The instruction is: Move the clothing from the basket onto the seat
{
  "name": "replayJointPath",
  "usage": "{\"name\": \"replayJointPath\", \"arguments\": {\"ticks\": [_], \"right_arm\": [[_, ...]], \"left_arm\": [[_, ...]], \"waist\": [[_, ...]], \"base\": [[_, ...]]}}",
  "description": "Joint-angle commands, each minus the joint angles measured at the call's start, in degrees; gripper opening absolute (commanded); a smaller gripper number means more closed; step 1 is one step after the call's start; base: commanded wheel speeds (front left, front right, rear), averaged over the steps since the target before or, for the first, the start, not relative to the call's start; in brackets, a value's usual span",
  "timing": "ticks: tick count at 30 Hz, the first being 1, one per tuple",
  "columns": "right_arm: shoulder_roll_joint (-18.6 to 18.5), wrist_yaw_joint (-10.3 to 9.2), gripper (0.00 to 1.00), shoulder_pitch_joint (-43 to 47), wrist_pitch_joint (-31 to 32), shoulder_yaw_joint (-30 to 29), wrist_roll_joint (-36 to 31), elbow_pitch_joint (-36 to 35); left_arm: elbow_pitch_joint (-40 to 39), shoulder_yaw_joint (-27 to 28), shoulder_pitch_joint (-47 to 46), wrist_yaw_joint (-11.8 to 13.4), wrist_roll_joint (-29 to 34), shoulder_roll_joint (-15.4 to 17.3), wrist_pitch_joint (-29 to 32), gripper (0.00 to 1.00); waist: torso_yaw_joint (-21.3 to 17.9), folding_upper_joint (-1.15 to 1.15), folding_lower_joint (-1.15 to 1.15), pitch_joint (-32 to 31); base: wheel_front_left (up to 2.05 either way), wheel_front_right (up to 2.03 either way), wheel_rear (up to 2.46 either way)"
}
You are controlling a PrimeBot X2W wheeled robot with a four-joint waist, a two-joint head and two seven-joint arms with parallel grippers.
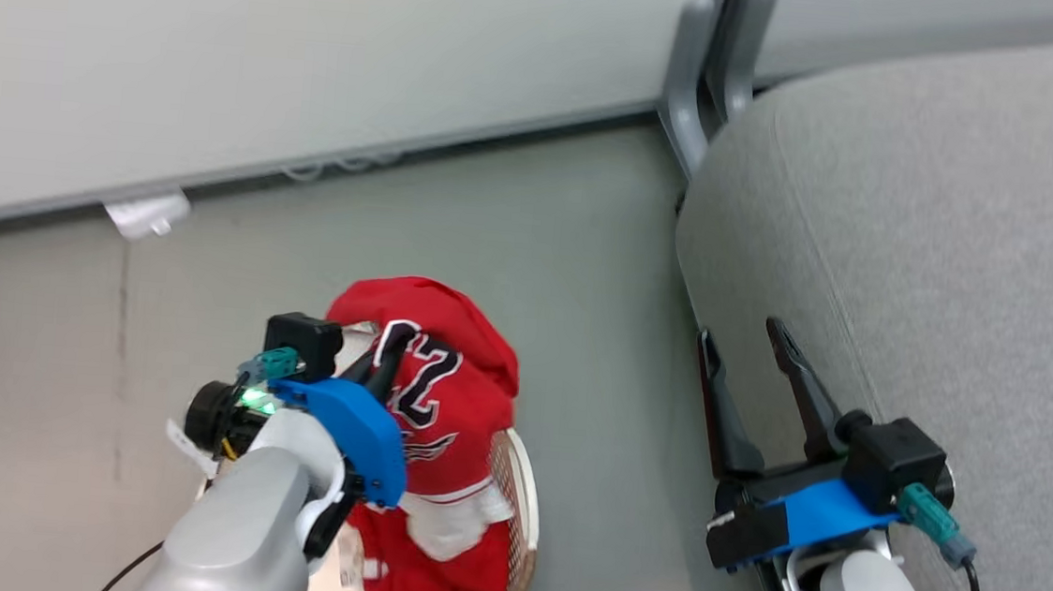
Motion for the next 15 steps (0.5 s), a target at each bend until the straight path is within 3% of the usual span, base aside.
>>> {"name": "replayJointPath", "arguments": {"ticks": [1, 15], "right_arm": [[-0.14, -0.04, 1.00, 1.12, 0.27, -0.13, -0.05, 0.18], [-0.13, -0.04, 1.00, 7.10, 3.60, -0.67, -0.56, -1.62]], "left_arm": [[-0.85, -0.49, 0.89, -0.22, -0.60, 0.02, -0.07, 0.00], [-13.71, -11.26, -3.10, -0.22, -10.07, -0.04, 1.52, 0.00]], "waist": [[2.64, 0.00, 0.02, -4.96], [5.36, 0.00, 0.02, -11.88]], "base": [[0.00, 0.00, 0.00], [0.00, 0.00, 0.00]]}}
